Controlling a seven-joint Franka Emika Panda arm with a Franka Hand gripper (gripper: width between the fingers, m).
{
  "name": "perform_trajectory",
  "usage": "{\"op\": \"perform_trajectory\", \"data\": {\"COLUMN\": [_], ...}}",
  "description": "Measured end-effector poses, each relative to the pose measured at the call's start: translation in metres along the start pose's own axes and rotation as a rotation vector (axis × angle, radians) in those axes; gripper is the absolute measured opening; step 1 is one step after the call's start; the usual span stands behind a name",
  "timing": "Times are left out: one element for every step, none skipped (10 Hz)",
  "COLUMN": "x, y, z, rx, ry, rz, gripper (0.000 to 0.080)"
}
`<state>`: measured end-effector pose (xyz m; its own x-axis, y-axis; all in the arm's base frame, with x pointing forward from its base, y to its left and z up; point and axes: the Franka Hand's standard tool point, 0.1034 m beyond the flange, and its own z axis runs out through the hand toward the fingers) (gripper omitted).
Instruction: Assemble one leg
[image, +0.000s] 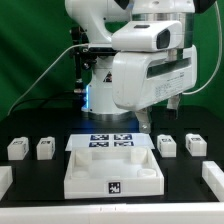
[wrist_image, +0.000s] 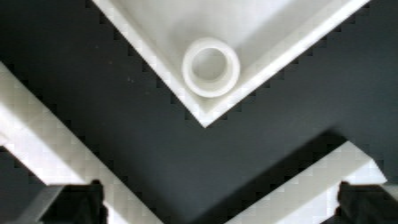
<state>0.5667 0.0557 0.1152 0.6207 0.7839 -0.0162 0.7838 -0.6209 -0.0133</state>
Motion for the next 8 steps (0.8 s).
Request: {"op": "perform_trajectory", "data": {"x": [0.0, 0.0, 0.0, 0.0, -0.0001, -0.0001, -0.0001, -0.0001], "y": [0.0, 0.0, 0.0, 0.0, -0.0001, -0.0001, -0.0001, -0.0001], "z": [0.0, 0.0, 0.0001, 0.0001, 0.0002, 0.0003, 0.0003, 0.0004], "rx": [0.0, 0.0, 0.0, 0.0, 0.0, 0.0, 0.0, 0.001], "ry": [0.0, 0.0, 0.0, 0.0, 0.0, 0.0, 0.0, 0.0], "rz": [0.0, 0.0, 0.0, 0.0, 0.0, 0.0, 0.0, -0.012], "gripper": [0.065, 0.065, 0.065, 0.065, 0.065, 0.065, 0.065, 0.065]}}
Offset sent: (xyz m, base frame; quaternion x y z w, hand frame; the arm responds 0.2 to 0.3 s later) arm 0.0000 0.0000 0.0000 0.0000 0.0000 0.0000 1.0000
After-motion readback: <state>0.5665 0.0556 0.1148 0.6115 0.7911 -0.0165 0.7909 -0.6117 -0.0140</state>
